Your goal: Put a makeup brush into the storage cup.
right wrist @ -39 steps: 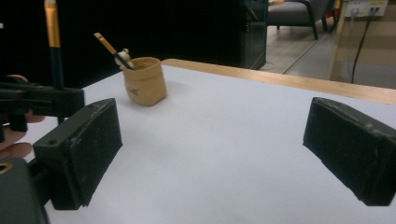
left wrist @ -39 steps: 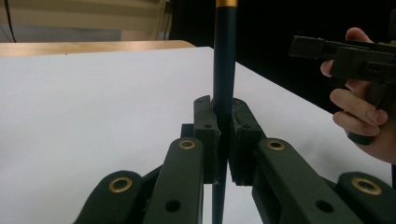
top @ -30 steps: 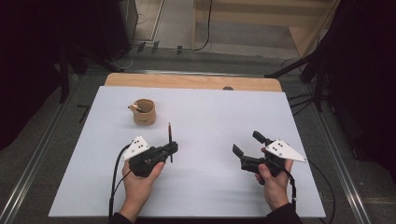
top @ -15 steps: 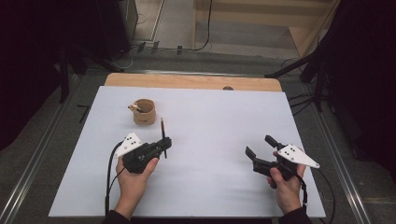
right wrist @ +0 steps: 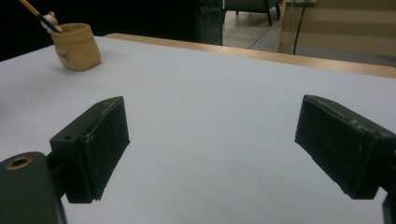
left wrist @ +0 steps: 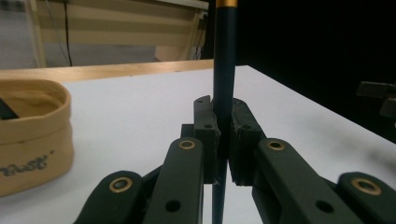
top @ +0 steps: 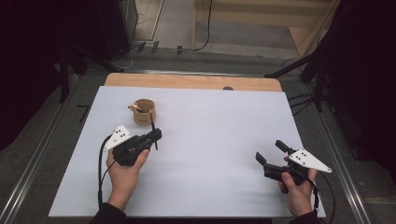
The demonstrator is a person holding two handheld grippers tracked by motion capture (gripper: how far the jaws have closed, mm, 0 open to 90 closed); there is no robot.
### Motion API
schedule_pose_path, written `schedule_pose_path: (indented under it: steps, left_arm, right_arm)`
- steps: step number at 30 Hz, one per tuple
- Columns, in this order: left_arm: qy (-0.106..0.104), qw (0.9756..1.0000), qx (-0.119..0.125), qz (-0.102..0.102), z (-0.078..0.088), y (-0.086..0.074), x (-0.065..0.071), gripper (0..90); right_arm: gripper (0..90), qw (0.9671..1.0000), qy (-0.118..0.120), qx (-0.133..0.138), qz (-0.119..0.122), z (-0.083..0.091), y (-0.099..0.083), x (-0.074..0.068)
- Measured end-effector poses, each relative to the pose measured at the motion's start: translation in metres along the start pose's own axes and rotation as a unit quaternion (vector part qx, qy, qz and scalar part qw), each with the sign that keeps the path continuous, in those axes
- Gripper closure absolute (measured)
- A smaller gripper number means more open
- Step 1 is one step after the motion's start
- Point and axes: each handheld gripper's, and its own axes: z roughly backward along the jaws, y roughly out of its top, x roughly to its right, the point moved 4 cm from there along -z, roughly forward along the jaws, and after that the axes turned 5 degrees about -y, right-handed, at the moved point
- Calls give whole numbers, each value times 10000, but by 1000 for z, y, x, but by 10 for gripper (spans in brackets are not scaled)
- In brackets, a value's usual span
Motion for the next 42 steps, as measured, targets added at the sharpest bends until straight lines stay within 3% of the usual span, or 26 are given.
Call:
schedule_pose_path:
  steps: [6, 15, 30, 34, 38, 42]
  left_arm:
    - [174, 9998, 117, 69, 4, 7, -12, 845]
    - [417, 9989, 220, 45, 7, 19, -27, 845]
    - [619, 9974, 367, 68, -3, 32, -46, 844]
    - [660, 9966, 498, 9, -5, 38, -50, 844]
    - [710, 9959, 527, -180, -11, 43, -52, 844]
    - [779, 9950, 602, -189, -17, 47, -55, 844]
  right_arm:
    - [100, 9999, -94, 13, -63, 3, -3, 6]
    - [101, 9996, -281, -2, 30, 6, -10, 10]
    - [91, 9995, -274, -82, 136, 11, -15, 15]
    - [91, 9995, -270, -75, 123, 11, -16, 15]
    - [95, 9995, -260, -103, 121, 10, -16, 14]
    - [102, 9996, -242, -103, 136, 9, -16, 13]
